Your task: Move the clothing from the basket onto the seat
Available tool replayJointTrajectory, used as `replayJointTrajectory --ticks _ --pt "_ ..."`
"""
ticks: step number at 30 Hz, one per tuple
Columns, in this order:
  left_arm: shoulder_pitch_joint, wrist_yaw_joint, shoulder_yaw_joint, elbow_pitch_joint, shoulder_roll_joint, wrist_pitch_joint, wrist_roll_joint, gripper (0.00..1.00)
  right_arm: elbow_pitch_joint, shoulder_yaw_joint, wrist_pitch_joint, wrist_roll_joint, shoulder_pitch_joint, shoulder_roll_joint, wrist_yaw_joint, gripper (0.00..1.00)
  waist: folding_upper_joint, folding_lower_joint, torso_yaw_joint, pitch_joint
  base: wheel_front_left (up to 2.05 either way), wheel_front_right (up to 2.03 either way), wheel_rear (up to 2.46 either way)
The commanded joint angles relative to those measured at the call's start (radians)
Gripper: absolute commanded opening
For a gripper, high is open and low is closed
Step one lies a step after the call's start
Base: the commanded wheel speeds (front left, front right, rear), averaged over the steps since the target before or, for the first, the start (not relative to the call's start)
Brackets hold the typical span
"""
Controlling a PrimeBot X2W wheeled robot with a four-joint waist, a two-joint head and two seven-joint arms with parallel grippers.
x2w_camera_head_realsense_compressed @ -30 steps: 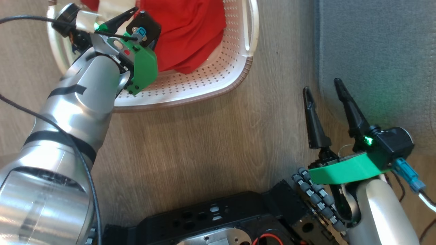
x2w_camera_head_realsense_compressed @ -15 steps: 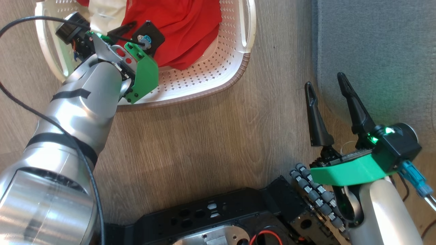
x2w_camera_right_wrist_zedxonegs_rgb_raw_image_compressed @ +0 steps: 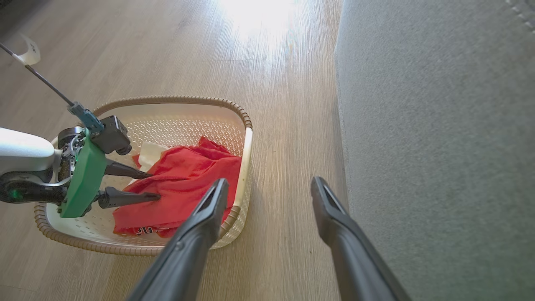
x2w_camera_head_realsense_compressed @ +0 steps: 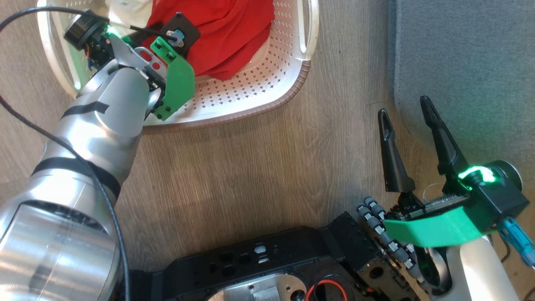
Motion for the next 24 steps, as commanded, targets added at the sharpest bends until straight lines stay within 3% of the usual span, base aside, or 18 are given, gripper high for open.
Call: replayJointTrajectory --ticks 1,2,14,24 --pt "0.009 0.009 0.009 -0.010 0.009 0.006 -0.011 0.44 -0.031 0.022 -0.007 -0.005 0.065 -0.008 0.007 1.00 0.0000 -0.0001 0.001 0.001 0.00 0.00 0.00" --pt "0.010 0.009 0.008 -0.009 0.007 0.009 -0.014 0.00 -0.035 0.021 -0.007 -0.006 0.069 -0.008 0.007 1.00 0.0000 -0.0001 0.002 0.002 0.00 0.00 0.00" --pt "0.013 0.009 -0.004 -0.009 0.003 -0.026 -0.045 0.00 -0.025 0.021 -0.007 -0.012 0.034 -0.008 0.007 1.00 0.0000 -0.0001 0.013 0.000 0.00 0.00 0.00" --pt "0.027 0.047 0.019 -0.009 0.014 -0.098 -0.093 0.00 0.036 0.006 -0.007 -0.003 -0.093 -0.008 0.007 1.00 0.0000 -0.0001 0.026 -0.060 0.00 0.00 0.00"
